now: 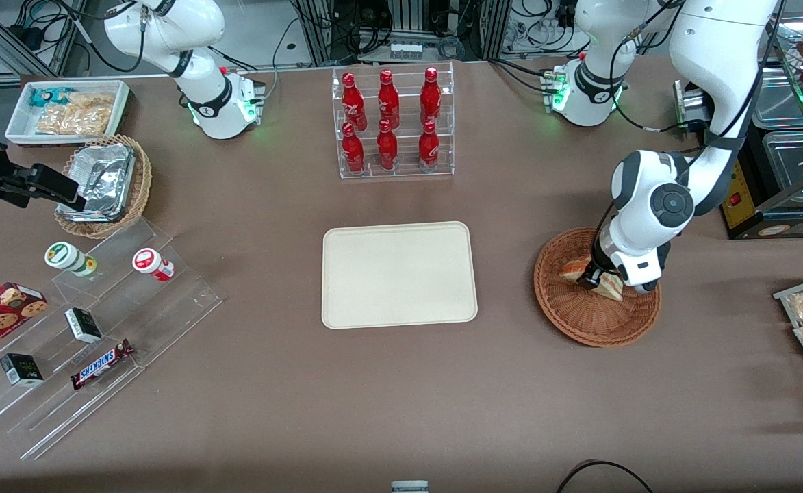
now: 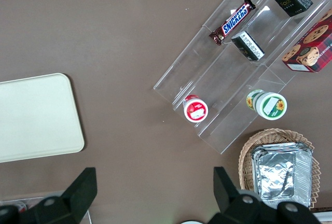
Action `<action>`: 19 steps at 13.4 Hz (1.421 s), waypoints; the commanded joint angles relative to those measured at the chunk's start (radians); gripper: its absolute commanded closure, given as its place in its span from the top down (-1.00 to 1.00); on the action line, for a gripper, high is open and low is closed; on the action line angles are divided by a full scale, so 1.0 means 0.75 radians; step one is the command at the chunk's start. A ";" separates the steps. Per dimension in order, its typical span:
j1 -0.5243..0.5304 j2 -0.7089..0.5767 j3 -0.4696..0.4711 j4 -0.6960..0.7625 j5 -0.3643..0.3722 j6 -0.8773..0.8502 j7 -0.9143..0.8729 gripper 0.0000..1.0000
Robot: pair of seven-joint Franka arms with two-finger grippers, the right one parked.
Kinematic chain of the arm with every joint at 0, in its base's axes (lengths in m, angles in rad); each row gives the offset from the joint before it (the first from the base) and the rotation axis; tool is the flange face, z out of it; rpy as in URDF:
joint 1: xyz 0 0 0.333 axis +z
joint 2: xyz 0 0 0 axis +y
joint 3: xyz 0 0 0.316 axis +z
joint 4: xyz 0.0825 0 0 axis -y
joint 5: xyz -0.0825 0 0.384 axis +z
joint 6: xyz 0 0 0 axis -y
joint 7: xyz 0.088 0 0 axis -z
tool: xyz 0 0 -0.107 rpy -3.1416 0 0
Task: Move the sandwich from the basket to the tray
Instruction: 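Lower the left gripper and close it on the wrapped sandwich, then lift the sandwich and carry it with the left gripper over the cream tray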
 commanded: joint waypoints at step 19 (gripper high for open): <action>-0.837 0.397 -0.033 1.149 0.112 -0.817 0.090 -0.87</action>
